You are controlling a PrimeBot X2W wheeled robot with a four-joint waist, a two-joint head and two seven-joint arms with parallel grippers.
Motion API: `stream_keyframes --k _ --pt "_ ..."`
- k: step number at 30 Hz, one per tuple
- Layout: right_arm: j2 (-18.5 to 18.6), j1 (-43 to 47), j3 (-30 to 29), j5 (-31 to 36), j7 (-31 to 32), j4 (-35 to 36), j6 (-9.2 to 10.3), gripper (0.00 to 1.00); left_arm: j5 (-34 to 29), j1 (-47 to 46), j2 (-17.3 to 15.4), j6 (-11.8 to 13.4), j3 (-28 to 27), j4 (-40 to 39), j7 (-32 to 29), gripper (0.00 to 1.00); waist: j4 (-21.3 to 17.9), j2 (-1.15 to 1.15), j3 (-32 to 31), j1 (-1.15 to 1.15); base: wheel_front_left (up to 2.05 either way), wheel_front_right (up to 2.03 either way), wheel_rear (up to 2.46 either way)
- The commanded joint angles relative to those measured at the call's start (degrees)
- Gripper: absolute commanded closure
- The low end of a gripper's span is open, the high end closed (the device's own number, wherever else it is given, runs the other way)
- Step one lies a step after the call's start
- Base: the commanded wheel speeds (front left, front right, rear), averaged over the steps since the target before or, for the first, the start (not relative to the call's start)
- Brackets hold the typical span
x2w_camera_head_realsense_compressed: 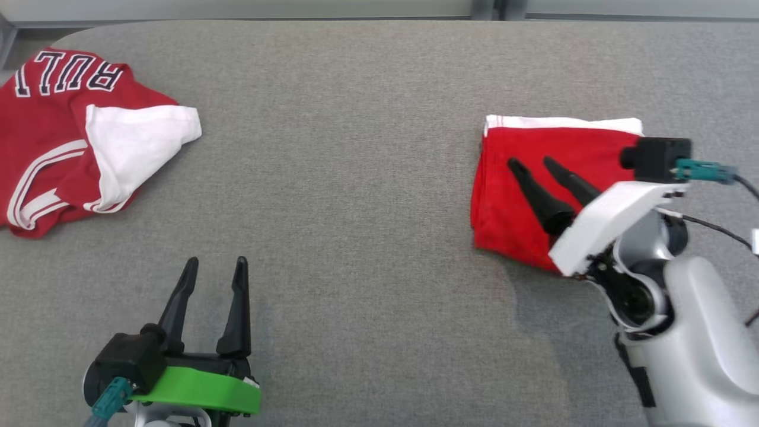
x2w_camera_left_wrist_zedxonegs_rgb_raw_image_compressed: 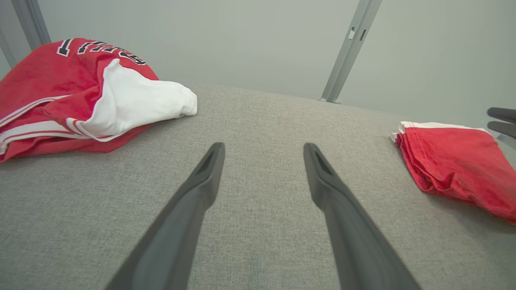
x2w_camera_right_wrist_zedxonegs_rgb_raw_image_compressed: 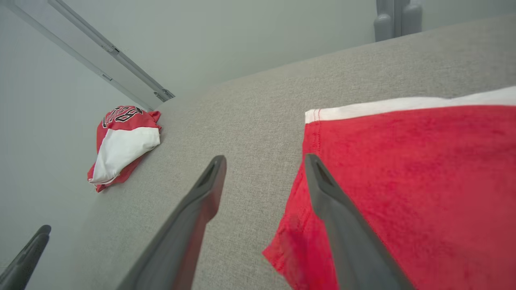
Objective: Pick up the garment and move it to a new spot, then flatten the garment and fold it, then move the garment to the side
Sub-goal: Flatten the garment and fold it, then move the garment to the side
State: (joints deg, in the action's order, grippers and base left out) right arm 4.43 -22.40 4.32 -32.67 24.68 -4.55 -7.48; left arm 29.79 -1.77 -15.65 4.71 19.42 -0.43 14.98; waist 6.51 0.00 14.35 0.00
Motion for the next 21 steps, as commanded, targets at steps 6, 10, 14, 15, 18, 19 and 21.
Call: stream_keyframes --k 6,10,14,15,18,19,21 --pt "3.94 5.96 -9.90 -1.24 3.93 8.52 -0.03 0.00 -0.83 0.04 0.33 -0.44 -1.59 -1.63 0.20 0.00 -2.53 0.00 1.33 0.00 0.00 0.00 0.00" --pt "6.52 7.24 -16.62 0.48 6.78 8.82 -0.04 0.00 -1.50 -0.73 0.29 -1.15 -1.21 -2.30 0.21 0.00 -2.61 0.00 3.08 0.00 0.00 0.00 0.00" --pt "7.20 5.66 -19.73 0.55 9.03 5.12 -0.03 0.00 -1.76 -1.72 0.05 -1.27 -0.89 -1.96 0.05 0.00 -2.18 0.00 4.51 0.00 0.00 0.00 0.00" --pt "7.06 5.19 -19.98 0.65 9.66 3.90 -0.03 0.00 -1.76 -1.91 0.08 -1.32 -0.91 -1.92 0.05 0.00 -2.00 0.00 4.81 0.00 0.00 0.00 0.00" --pt "7.12 3.74 -20.26 1.71 11.10 0.51 -0.03 0.00 -1.79 -2.57 0.22 -1.58 -0.82 -1.84 0.06 0.00 -1.25 0.00 5.42 0.00 0.00 0.00 0.00" --pt "7.16 2.98 -19.83 1.80 11.56 -0.57 -0.03 0.00 -1.60 -2.70 0.39 -1.49 -0.83 -1.68 0.01 0.00 -1.00 0.00 5.53 0.00 0.00 0.00 0.00" --pt "6.36 1.50 -19.52 0.43 12.36 -2.90 -0.03 0.00 -1.76 -2.76 0.13 -1.55 -0.59 -1.25 -0.06 0.00 -0.50 0.00 5.53 0.00 0.00 0.00 0.00"
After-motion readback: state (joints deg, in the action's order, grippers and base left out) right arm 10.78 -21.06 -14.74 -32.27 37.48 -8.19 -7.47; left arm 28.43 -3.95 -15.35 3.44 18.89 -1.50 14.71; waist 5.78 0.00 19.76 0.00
